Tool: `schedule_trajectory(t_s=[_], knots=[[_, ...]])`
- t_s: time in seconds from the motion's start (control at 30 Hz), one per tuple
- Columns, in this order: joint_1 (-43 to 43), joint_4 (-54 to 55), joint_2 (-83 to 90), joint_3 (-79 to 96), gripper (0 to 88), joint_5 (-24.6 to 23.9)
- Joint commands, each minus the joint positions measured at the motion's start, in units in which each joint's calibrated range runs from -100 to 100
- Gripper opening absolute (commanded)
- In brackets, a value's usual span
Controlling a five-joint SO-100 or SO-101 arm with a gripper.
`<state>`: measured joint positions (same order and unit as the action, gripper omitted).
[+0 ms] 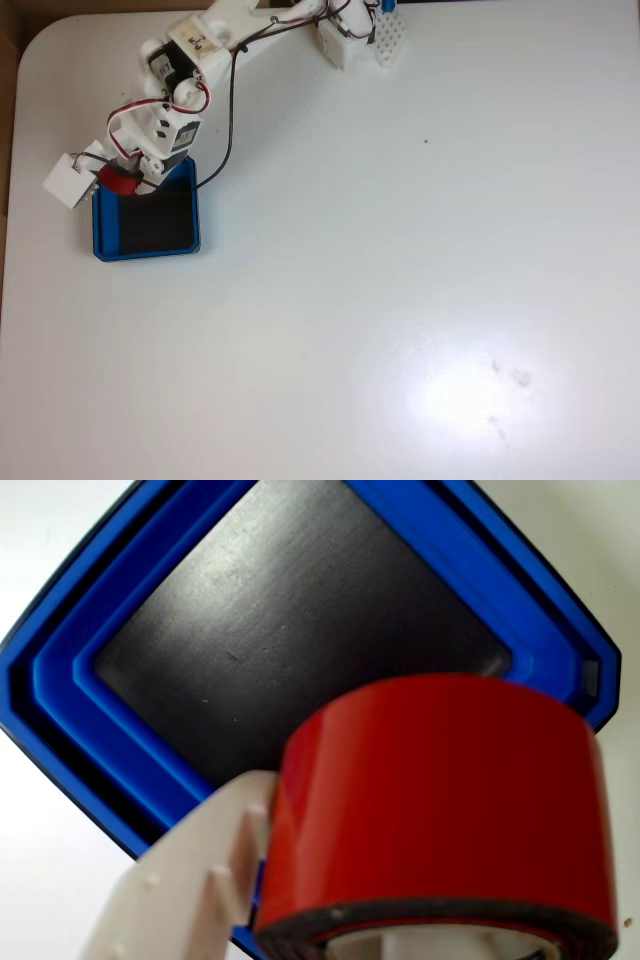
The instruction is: Pick the red roll and drop it in the blue box
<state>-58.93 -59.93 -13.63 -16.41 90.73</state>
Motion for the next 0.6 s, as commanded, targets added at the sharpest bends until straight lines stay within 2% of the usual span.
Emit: schedule_trajectory(t_s=[0.0,0.23,0.43,0.57], knots=[[-0.03,0.69,0.59,-3.53,0.7,0.24],[0.26,0.86,0.51,-3.53,0.7,0.15],[1.24,6.72,-0.75,-3.53,0.7,0.24],[1.33,6.63,-0.75,-3.17,0.7,0.33]])
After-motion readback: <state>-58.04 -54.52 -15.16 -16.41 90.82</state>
